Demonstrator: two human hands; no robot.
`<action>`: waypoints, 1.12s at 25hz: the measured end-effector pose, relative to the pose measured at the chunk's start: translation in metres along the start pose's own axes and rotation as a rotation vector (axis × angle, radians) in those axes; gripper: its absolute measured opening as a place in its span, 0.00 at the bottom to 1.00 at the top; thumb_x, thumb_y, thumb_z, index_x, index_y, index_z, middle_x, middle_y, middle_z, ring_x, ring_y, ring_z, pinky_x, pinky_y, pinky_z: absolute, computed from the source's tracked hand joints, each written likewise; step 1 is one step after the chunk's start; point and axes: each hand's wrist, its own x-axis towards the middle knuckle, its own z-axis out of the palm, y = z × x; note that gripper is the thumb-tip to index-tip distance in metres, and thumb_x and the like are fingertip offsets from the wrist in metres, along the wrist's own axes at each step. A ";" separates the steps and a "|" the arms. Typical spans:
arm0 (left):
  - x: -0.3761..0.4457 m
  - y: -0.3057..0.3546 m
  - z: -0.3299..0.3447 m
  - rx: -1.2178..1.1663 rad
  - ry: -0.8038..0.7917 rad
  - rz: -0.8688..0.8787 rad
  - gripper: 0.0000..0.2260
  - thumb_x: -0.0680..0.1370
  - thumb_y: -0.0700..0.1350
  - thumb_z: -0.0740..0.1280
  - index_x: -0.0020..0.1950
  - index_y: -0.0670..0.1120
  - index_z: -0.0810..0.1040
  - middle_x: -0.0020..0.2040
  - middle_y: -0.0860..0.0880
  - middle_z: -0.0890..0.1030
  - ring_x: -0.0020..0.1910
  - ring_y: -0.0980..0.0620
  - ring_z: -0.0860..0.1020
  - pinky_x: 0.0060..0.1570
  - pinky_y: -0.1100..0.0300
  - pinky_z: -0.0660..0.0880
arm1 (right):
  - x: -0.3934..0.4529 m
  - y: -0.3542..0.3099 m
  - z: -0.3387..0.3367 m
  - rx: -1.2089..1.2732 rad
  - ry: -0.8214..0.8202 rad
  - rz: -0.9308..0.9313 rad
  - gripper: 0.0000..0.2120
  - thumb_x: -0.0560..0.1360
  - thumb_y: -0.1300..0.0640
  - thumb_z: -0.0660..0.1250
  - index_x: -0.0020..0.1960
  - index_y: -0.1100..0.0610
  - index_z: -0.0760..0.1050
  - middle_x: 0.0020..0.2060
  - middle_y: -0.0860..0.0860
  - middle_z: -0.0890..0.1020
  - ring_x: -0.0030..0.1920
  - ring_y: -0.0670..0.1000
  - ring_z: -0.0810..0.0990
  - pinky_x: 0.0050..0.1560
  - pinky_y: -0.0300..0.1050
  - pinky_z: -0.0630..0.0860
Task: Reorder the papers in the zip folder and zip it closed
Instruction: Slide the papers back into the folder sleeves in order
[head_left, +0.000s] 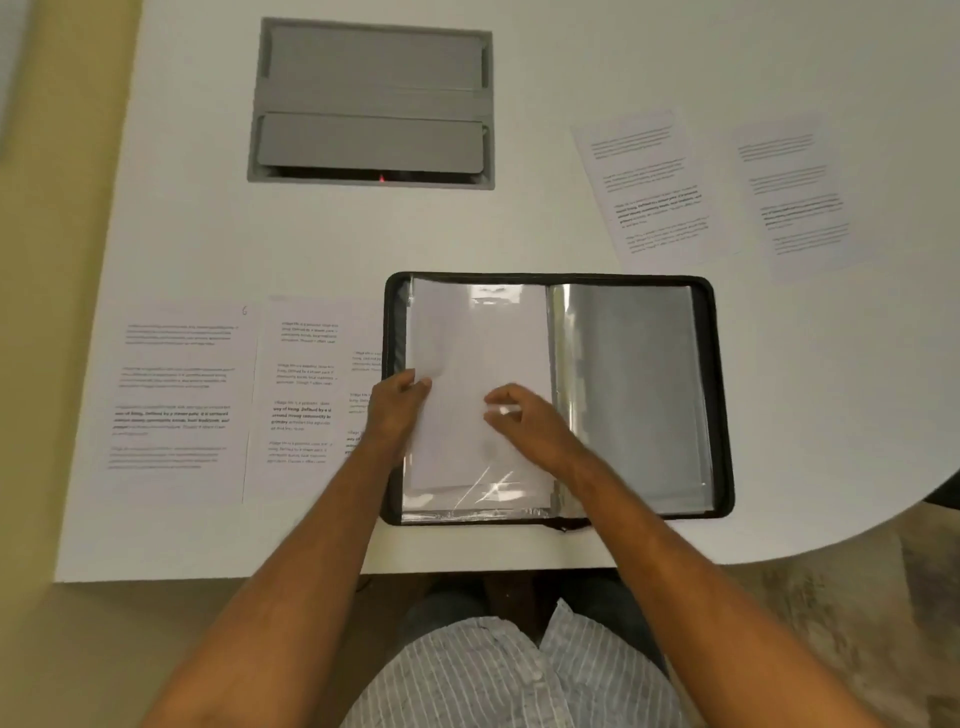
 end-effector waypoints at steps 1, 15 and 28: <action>0.005 -0.004 -0.001 -0.011 0.003 0.010 0.07 0.82 0.46 0.68 0.59 0.49 0.83 0.53 0.46 0.86 0.53 0.44 0.84 0.60 0.43 0.80 | 0.013 -0.002 -0.007 -0.002 0.055 -0.031 0.11 0.82 0.53 0.69 0.64 0.50 0.77 0.61 0.45 0.80 0.59 0.47 0.80 0.59 0.42 0.77; 0.022 -0.023 -0.002 -0.208 -0.010 0.038 0.10 0.81 0.43 0.69 0.61 0.43 0.84 0.52 0.46 0.87 0.52 0.46 0.86 0.53 0.53 0.82 | 0.161 -0.057 -0.070 -0.579 0.190 -0.406 0.11 0.78 0.49 0.71 0.59 0.48 0.79 0.55 0.44 0.82 0.60 0.50 0.77 0.66 0.52 0.70; 0.029 -0.009 0.005 -0.162 0.072 0.083 0.09 0.80 0.46 0.72 0.49 0.39 0.81 0.46 0.45 0.87 0.45 0.46 0.86 0.49 0.50 0.83 | 0.163 -0.058 -0.086 -0.416 0.114 -0.472 0.02 0.79 0.55 0.73 0.52 0.51 0.83 0.47 0.44 0.85 0.50 0.43 0.81 0.60 0.44 0.79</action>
